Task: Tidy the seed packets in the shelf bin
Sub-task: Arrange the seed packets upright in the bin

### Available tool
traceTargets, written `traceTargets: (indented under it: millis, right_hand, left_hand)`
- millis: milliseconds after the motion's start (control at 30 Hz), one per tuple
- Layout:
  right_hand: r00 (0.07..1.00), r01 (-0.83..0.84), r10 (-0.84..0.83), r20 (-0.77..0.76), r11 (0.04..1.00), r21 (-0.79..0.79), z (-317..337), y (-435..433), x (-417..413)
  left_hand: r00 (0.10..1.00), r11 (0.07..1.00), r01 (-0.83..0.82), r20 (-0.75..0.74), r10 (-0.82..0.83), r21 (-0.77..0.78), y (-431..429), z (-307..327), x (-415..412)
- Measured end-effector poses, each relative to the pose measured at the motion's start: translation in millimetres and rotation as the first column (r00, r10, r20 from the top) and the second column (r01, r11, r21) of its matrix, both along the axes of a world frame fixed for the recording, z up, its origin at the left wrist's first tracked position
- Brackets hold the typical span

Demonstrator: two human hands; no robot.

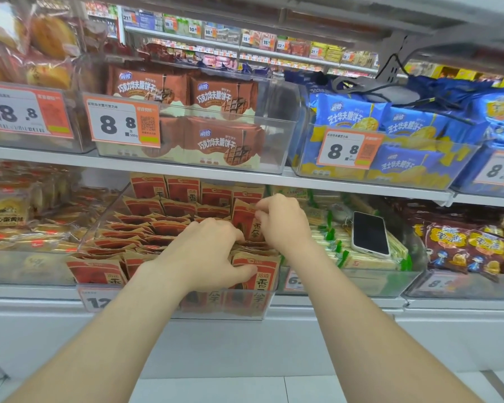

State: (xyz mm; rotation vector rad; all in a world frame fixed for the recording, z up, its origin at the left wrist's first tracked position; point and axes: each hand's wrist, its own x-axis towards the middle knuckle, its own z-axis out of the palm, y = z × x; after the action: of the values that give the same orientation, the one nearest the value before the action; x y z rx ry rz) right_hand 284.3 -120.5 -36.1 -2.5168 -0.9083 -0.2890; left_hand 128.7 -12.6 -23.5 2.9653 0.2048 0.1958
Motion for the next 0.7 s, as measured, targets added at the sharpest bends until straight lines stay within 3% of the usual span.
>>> traceTargets:
  millis: [167, 267, 333, 500, 633, 700]
  right_hand:
    - [0.943, -0.161, 0.124, 0.309, 0.982, 0.098, 9.4, -20.3, -11.9]
    - [0.806, -0.274, 0.167, 0.568, 0.956, 0.108, 16.9, -33.0, -19.0]
    - [0.738, -0.321, 0.18, 0.65, 0.941, 0.105, 23.4, -39.7, -25.0]
    - [0.722, -0.337, 0.077, 0.688, 0.907, 0.252, 43.2, -54.3, -49.0]
    - [0.784, -0.355, 0.025, 0.621, 0.838, 0.414, 48.9, -66.1, -71.1]
    - [0.83, -0.369, 0.01, 0.557, 0.76, 0.535, 47.8, -72.7, -84.9]
  left_hand:
    - [1.0, 0.994, -0.016, 0.017, 0.018, -0.104, -9.4, 10.3, -9.6]
    - [0.991, 0.968, -0.033, 0.119, 0.064, -0.249, -14.5, 15.1, -13.3]
    - [0.967, 0.962, -0.06, 0.226, 0.122, -0.266, -14.0, 14.6, -12.0]
    - [0.829, 0.955, -0.091, 0.509, 0.229, -0.282, -21.4, 17.6, -11.1]
    - [0.703, 0.929, 0.031, 0.669, 0.241, -0.368, -39.7, 25.9, -12.6]
    - [0.662, 0.911, 0.135, 0.719, 0.21, -0.39, -51.9, 29.4, -13.9]
